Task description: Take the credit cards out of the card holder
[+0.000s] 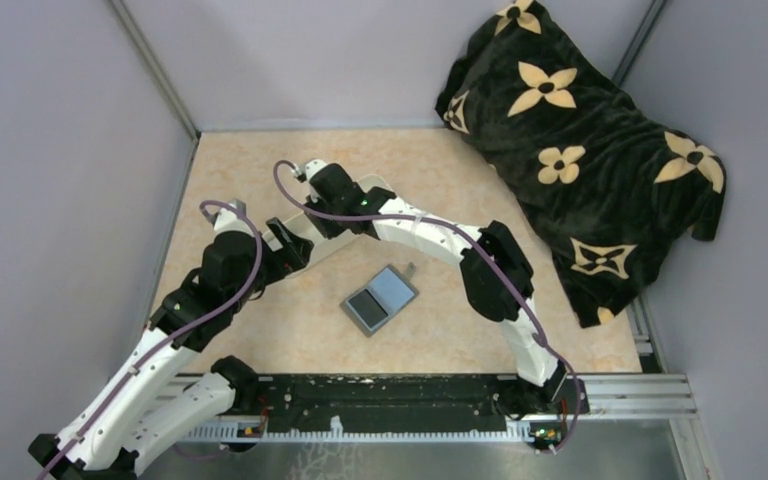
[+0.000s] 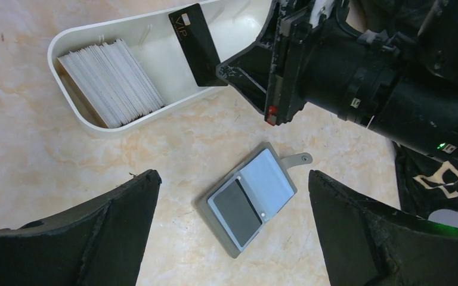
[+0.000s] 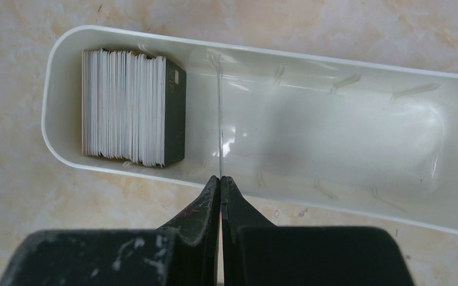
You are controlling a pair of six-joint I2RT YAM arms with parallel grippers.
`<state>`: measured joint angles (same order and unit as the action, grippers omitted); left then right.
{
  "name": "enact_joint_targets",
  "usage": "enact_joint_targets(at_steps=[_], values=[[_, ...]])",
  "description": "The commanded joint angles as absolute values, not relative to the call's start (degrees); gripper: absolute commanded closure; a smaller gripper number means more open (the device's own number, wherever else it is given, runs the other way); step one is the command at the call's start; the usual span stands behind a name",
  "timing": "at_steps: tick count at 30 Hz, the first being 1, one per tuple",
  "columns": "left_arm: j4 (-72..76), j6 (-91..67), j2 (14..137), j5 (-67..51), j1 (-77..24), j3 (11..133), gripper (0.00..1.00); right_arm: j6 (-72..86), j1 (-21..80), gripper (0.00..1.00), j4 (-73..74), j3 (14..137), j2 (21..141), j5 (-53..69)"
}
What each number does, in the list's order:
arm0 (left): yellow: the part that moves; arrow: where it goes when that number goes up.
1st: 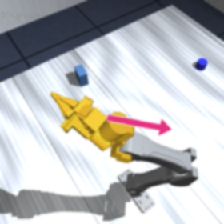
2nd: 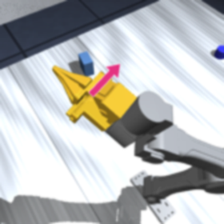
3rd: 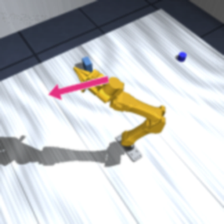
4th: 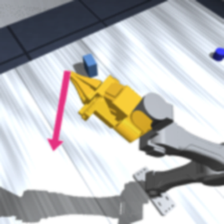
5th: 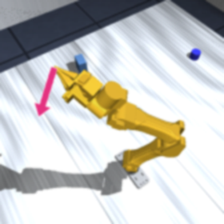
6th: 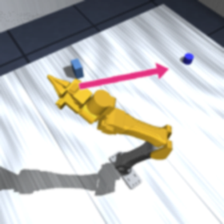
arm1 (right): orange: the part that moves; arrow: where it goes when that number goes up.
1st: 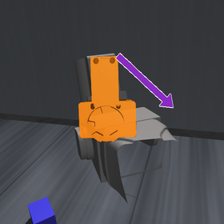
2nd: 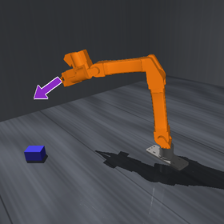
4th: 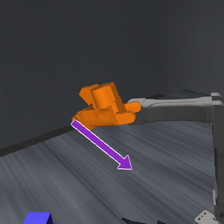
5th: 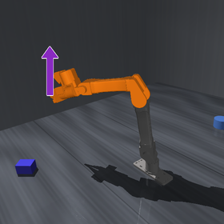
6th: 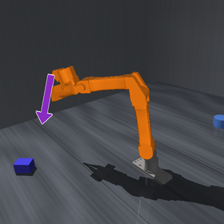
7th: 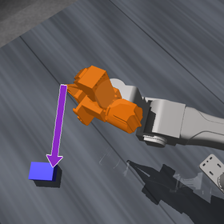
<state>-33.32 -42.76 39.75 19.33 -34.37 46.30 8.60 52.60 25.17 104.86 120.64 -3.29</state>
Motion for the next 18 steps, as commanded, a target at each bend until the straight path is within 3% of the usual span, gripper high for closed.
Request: enact_joint_targets(at_steps=[1,18], values=[[-34.6,-41.8,39.3,20.2,-34.1,47.1,0.00,5.7,54.3,1.00,26.8,110.0,121.9,-6.4],[-33.4,-41.2,39.9,18.8,-34.0,45.5,0.00,3.6,55.5,1.00,30.0,115.8,126.9,-7.5]])
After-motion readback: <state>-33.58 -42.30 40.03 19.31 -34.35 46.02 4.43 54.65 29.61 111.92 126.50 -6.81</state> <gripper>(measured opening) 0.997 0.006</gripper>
